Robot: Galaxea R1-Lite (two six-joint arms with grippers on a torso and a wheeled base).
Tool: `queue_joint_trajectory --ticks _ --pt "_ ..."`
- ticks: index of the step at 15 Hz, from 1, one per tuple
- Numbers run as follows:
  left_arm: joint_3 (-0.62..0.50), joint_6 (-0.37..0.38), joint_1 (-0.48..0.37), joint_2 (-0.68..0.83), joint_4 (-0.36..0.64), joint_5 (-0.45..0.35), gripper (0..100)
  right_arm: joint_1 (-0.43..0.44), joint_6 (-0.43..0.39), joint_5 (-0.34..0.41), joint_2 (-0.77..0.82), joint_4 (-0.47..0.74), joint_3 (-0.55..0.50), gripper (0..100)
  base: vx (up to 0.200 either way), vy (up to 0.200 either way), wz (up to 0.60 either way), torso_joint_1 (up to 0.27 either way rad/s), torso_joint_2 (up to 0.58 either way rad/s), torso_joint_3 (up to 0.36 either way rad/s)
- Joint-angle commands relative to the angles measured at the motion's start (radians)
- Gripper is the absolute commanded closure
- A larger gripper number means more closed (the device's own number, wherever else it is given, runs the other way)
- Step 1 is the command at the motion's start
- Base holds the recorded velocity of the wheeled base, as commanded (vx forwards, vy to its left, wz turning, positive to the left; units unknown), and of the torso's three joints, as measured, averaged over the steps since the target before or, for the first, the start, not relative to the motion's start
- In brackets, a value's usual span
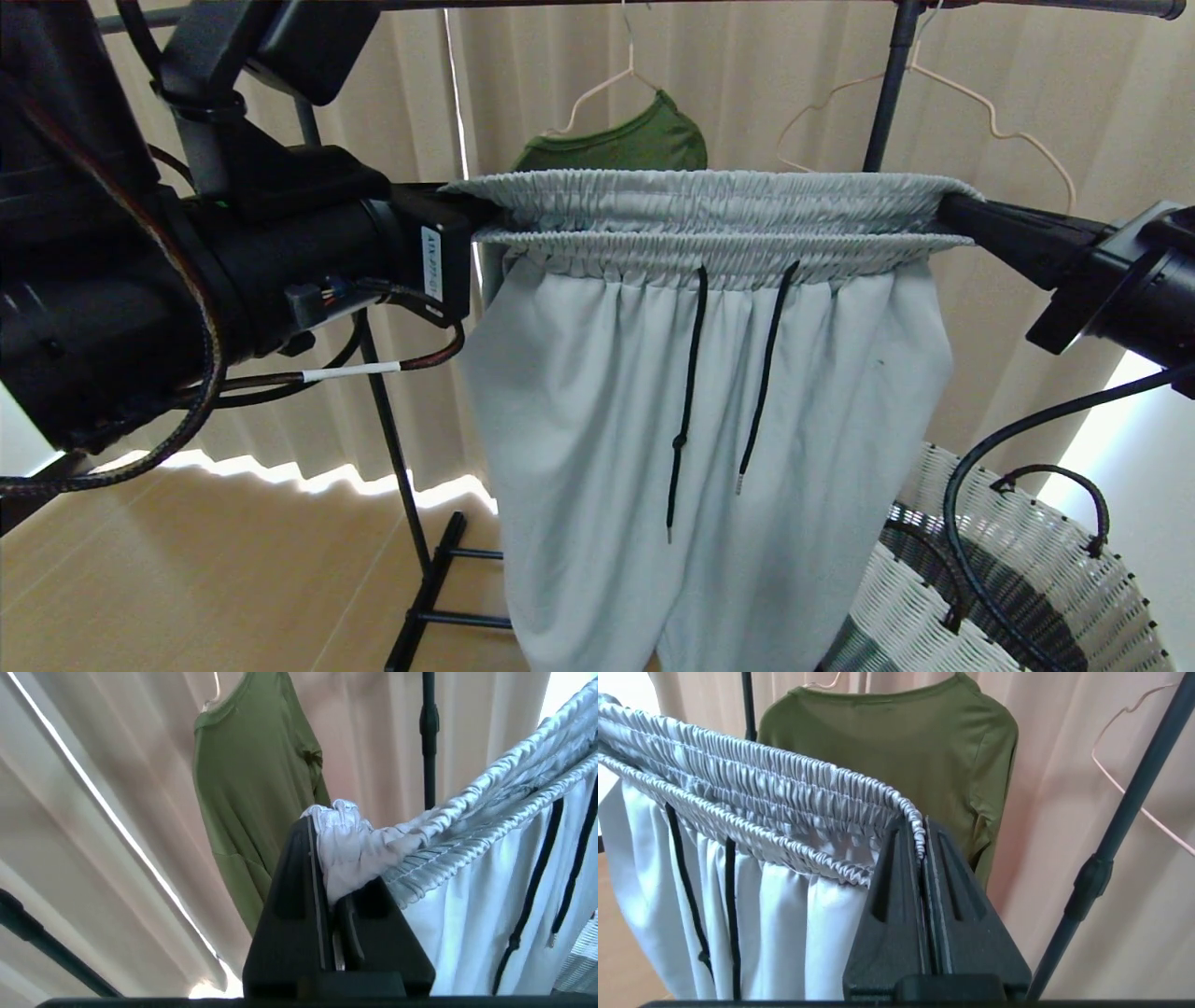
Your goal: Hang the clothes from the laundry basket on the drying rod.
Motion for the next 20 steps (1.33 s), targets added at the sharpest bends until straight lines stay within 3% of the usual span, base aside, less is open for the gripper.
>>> queue_joint_trajectory --ticks 1,3,4,11,14,20 --pt "0.003 0.000 0.000 0.003 0.000 0.001 100 0.001 -0.001 0.001 -0.005 0.000 0.009 100 0.000 0.000 0.00 0.000 0.00 0.000" --pt "0.003 0.000 0.000 0.003 0.000 0.001 100 0.001 -0.001 0.000 -0.005 0.001 0.015 100 0.000 0.000 0.00 0.000 0.00 0.000" --pt "0.003 0.000 0.000 0.003 0.000 0.001 100 0.001 -0.001 0.000 -0.005 0.000 0.015 0 0.000 0.000 0.00 0.000 0.00 0.000" --pt "0.034 -0.003 0.040 0.000 0.000 0.018 100 0.005 0.002 0.007 -0.039 -0.003 0.063 0 0.000 0.000 0.00 0.000 0.00 0.000" --pt "0.063 -0.022 0.060 0.004 0.000 0.088 100 0.010 0.005 0.011 -0.080 -0.011 0.138 0 0.000 0.000 0.00 0.000 0.00 0.000" --pt "0.089 -0.023 0.061 0.001 0.000 0.106 100 0.022 0.000 0.006 -0.149 0.000 0.199 0 0.000 0.000 0.00 0.000 0.00 0.000"
